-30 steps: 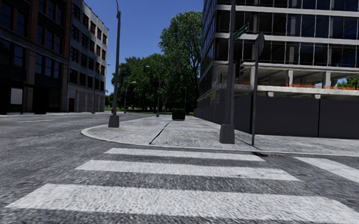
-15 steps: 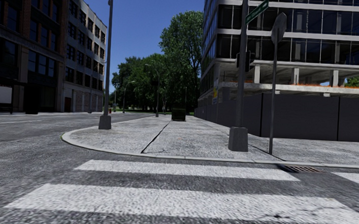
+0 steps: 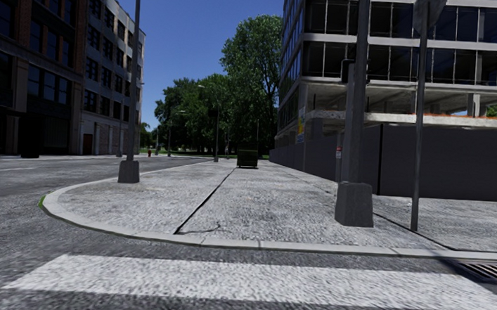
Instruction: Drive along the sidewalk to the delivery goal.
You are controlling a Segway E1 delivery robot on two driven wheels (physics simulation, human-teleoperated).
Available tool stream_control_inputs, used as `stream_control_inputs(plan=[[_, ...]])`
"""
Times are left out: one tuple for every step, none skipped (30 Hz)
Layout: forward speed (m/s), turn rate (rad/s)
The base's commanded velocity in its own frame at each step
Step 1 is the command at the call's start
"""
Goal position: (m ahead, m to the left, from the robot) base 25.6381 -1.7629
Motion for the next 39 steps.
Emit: stream_control_inputs(plan=[[2.00,0.00],[2.00,0.00],[2.00,0.00],[2.00,0.00],[2.00,0.00],[2.00,0.00],[2.00,0.00],[2.00,0.00],[2.00,0.00],[2.00,0.00],[2.00,0.00],[2.00,0.00],[2.00,0.00],[2.00,0.00],[2.00,0.00],[2.00,0.00],[2.00,0.00],[2.00,0.00],[2.00,0.00],[2.00,0.00],[2.00,0.00],[2.00,0.00],[2.00,0.00],[2.00,0.00],[2.00,0.00],[2.00,0.00],[2.00,0.00],[2.00,0.00],[2.00,0.00],[1.92,0.00],[1.92,0.00],[1.61,0.00],[1.41,0.00],[1.32,0.00],[1.27,0.00],[1.25,0.00],[1.24,0.00],[1.24,0.00],[1.24,0.00]])
